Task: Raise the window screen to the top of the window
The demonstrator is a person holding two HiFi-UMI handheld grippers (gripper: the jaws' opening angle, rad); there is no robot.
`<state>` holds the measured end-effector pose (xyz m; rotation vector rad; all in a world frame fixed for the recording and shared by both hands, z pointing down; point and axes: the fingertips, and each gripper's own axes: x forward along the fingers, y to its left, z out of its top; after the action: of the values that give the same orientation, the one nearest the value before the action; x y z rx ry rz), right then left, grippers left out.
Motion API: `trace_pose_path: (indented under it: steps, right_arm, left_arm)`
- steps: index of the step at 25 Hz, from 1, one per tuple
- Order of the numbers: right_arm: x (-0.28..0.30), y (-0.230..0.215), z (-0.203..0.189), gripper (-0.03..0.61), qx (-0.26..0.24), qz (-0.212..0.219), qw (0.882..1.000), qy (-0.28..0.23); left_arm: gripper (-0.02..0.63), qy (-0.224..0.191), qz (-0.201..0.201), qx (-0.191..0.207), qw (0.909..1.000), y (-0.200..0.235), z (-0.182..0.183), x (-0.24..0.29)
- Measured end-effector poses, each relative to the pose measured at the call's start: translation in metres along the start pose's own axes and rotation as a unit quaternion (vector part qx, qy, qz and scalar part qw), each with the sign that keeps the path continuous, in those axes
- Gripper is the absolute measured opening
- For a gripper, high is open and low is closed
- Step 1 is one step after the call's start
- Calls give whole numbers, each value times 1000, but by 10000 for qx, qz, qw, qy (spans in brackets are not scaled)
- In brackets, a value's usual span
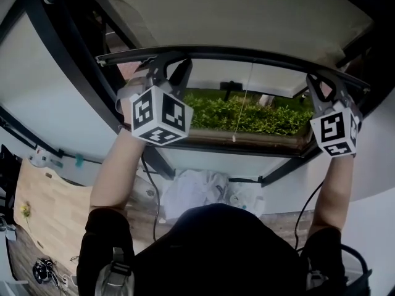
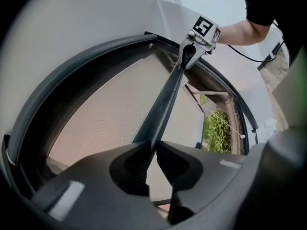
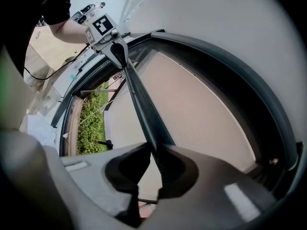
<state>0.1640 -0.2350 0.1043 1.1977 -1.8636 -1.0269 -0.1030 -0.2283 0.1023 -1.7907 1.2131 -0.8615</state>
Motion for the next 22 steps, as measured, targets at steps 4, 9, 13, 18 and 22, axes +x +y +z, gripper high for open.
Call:
trace_pose_path:
  steps: [4, 9, 13, 18, 22]
  right_arm:
    - [0, -7, 4, 38, -104, 10, 9999, 17]
    - [-3, -26, 15, 38, -150, -308, 9994, -103]
    - [-5, -45, 25, 38, -207, -440, 9987, -179]
    - [-11, -63, 33, 37, -298, -528, 9981, -130]
    - [-12, -66, 35, 37, -280, -516, 9980, -225]
  left_arm:
    - [40, 47, -102, 19, 9999, 7, 4, 1]
    - [38, -27, 189, 159, 9997, 27, 13, -3]
    - [38, -67, 398, 208, 9990, 46, 23, -5]
    - [38, -35, 520, 289, 9982, 61, 33, -8]
    - [38, -71, 509, 305, 9982, 66, 36, -8]
